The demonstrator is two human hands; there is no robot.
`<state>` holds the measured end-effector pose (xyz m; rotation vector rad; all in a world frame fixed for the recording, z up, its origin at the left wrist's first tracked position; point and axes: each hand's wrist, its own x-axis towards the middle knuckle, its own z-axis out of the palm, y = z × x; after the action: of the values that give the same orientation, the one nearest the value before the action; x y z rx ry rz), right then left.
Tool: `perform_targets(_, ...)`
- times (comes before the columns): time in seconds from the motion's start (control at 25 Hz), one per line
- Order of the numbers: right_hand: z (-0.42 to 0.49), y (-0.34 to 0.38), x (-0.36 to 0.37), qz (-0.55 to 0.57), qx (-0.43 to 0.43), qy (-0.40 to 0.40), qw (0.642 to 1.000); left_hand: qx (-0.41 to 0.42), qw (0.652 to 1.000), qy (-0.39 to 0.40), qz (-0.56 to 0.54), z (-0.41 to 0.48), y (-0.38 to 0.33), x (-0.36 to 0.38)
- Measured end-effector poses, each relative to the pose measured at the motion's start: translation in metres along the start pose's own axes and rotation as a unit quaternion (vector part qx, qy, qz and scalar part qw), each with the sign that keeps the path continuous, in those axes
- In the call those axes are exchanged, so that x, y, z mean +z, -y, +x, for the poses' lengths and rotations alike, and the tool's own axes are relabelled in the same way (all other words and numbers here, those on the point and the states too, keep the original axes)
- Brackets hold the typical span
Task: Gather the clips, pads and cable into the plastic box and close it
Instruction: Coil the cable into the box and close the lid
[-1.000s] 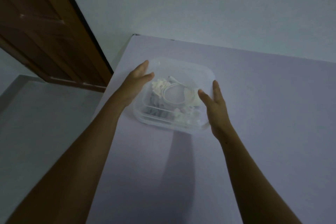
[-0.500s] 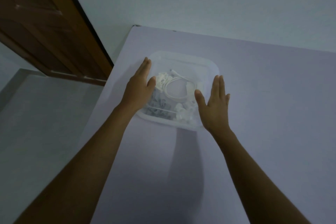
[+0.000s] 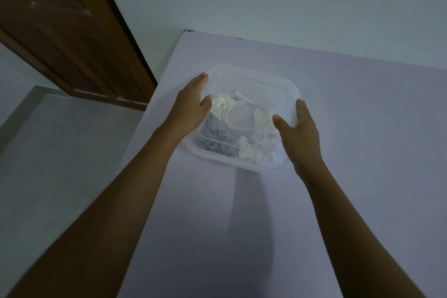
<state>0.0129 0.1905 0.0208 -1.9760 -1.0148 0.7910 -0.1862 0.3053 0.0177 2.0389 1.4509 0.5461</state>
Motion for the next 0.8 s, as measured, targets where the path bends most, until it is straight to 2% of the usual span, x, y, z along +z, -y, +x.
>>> perform_targets(0.12,0.004,0.001,-0.004,0.000,0.006,-0.002,1.000,-0.008,1.000,0.002,-0.010,0.003,-0.001,0.000)
perform_targets(0.28,0.001,-0.003,0.003,-0.088,-0.040,-0.010,0.995,0.018,0.998,0.011,0.051,-0.002,0.003,0.009)
perform_targets(0.4,-0.007,-0.016,0.017,-0.129,-0.091,-0.032,0.987,0.029,0.998,-0.024,0.052,-0.009,0.007,0.018)
perform_targets(0.52,-0.007,-0.022,0.020,-0.166,-0.072,-0.039,0.983,0.025,0.994,-0.063,0.080,-0.012,0.009,0.021)
perform_targets(0.68,-0.001,-0.015,0.014,-0.274,-0.078,-0.019,0.958,0.065,0.980,-0.020,0.185,-0.009,0.004,0.019)
perform_targets(0.8,0.018,-0.005,0.012,-0.306,-0.096,-0.005,0.947,0.044,0.985,0.012,0.165,0.011,-0.003,0.015)
